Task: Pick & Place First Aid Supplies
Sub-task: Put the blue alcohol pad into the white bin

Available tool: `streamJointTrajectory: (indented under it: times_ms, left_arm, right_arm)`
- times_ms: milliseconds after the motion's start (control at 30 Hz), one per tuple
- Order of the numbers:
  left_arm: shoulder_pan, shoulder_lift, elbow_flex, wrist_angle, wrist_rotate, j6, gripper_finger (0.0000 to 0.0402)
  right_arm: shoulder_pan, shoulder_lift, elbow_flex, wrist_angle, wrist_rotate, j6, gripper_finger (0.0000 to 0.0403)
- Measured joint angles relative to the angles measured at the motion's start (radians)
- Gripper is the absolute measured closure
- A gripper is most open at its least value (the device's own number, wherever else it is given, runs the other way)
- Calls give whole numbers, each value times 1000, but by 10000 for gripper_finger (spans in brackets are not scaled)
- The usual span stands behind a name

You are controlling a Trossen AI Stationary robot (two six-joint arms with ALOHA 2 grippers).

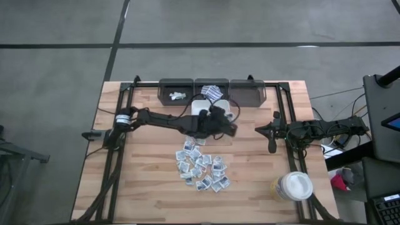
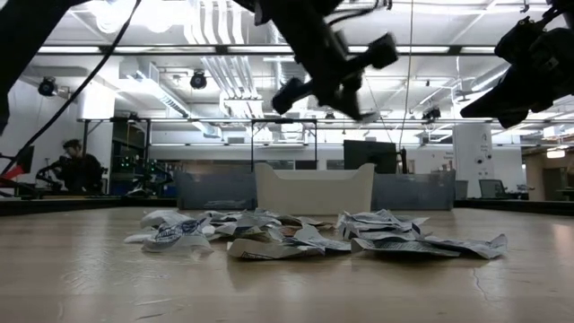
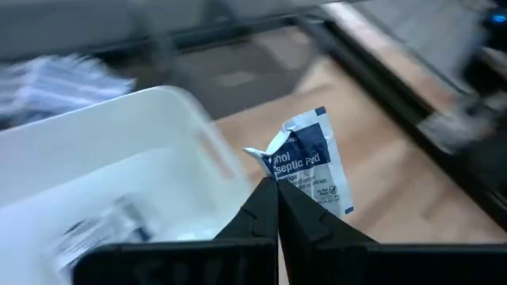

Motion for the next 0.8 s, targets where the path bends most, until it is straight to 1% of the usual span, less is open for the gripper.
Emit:
streamJointTrajectory:
  times_ms: [133, 300, 367, 600, 800]
  left_arm:
    - [38, 0, 3, -146, 2, -85, 401]
    - [96, 0, -4, -238, 111, -142, 401]
    - [115, 5, -5, -251, 130, -143, 401]
    - [166, 8, -9, -269, 133, -128, 401]
    - [183, 10, -79, -274, 149, -153, 401]
  right_arm:
    - [0, 0, 0, 0, 0, 0, 385]
    - [0, 0, 0, 0, 0, 0, 385]
    - [0, 0, 0, 0, 0, 0, 385]
    - [0, 0, 0, 0, 0, 2, 385]
    - [0, 0, 0, 0, 0, 0, 385]
